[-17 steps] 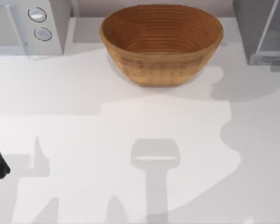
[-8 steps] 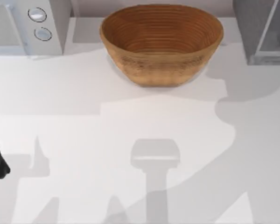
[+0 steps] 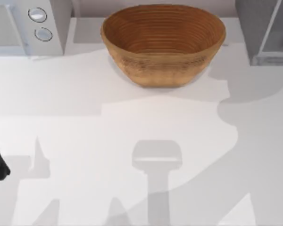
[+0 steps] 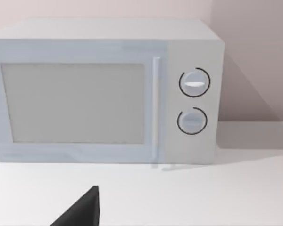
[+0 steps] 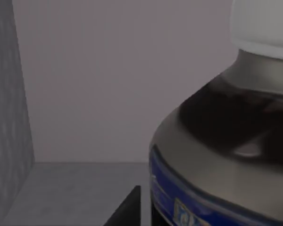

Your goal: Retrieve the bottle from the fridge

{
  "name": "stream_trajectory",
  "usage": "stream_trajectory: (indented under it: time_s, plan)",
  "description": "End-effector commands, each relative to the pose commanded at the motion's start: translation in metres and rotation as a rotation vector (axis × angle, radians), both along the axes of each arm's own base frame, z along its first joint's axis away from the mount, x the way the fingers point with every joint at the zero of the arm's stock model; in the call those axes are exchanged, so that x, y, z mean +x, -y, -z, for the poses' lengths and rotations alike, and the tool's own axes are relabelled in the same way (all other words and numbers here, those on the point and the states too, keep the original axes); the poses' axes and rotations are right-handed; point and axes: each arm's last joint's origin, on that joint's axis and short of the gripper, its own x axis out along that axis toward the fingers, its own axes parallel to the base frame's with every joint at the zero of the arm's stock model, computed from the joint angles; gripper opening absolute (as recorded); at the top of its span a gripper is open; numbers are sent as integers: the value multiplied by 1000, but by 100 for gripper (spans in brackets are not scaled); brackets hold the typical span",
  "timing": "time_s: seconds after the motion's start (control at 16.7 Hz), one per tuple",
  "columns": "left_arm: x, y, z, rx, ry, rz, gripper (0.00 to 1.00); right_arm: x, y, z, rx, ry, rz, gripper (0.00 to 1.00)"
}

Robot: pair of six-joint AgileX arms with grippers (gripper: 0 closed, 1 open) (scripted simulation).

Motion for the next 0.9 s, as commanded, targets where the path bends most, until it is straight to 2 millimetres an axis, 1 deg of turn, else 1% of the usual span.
stream_trajectory:
  time_s: [0.42,0.48,0.9]
  plan:
    - [0,0,0,0,0,0,100,0,0,0,0,0,0,2]
    - [0,0,0,0,0,0,100,0,0,0,0,0,0,0]
    - [0,0,0,0,0,0,100,0,0,0,0,0,0,0]
